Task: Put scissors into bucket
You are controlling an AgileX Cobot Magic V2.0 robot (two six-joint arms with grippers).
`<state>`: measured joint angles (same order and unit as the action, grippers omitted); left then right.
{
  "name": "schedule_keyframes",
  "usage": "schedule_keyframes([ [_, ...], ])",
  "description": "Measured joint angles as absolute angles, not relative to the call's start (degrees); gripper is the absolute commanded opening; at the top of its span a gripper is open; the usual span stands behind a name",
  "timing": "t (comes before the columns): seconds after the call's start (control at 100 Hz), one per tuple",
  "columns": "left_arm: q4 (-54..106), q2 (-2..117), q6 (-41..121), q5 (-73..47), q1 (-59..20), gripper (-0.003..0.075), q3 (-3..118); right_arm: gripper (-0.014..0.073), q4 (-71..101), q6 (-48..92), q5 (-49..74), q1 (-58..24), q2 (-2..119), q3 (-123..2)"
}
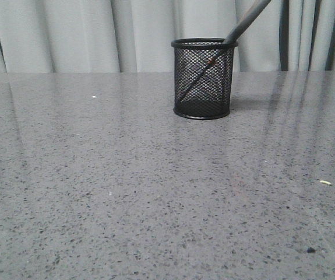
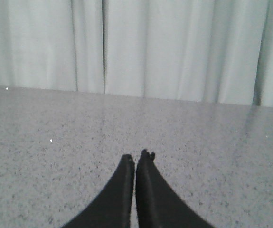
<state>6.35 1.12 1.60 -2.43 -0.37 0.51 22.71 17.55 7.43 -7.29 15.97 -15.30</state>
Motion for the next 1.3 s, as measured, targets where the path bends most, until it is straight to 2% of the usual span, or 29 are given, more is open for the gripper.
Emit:
schedule_keyframes([
  [0.07,5.5,-0.1,1.4,-5.2,-0.4,-0.002,0.0,-0.007,22.7,17.5,7.4,-7.3,16.0,-15.3],
  [1.3,4.0,-0.1,1.0,-5.1,-0.9,-0.002,0.0,-0.007,22.2,17.6,7.4,-7.3,16.0,-15.2],
])
